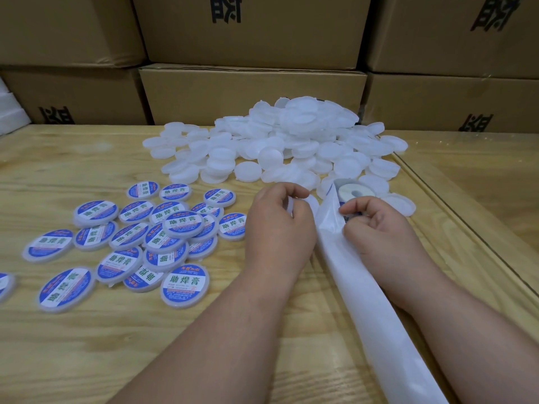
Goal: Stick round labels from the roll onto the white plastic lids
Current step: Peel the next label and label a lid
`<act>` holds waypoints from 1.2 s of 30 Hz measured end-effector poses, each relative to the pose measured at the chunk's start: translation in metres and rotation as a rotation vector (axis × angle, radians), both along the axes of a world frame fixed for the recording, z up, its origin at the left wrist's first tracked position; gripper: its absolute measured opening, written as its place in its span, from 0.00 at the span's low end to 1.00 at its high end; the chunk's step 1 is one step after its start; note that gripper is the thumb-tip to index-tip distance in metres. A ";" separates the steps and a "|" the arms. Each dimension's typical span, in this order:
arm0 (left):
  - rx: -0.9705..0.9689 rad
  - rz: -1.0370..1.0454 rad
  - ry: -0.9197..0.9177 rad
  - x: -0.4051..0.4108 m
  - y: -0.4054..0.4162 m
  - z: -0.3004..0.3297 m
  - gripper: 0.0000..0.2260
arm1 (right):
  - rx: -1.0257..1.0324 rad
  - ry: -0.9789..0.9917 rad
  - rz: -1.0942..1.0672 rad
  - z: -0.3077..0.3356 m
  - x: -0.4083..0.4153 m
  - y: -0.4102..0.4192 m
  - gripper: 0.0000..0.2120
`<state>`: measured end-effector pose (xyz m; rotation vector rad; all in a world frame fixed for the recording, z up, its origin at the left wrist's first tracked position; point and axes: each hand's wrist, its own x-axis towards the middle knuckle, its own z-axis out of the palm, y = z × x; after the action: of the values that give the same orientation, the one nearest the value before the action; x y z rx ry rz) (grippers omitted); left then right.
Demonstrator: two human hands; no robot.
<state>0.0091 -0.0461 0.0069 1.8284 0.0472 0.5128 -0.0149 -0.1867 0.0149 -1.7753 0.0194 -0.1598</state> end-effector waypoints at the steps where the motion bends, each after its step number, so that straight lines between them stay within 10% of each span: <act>1: -0.020 0.012 -0.006 -0.001 0.000 0.001 0.10 | 0.004 -0.001 0.001 0.000 0.000 0.000 0.15; 36: -0.310 -0.095 0.008 -0.007 0.001 0.011 0.10 | 0.018 -0.200 -0.019 -0.005 -0.001 0.004 0.17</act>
<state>0.0021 -0.0447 0.0182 1.5219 0.0424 0.4069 -0.0156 -0.1830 0.0102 -1.7345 -0.1057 -0.3490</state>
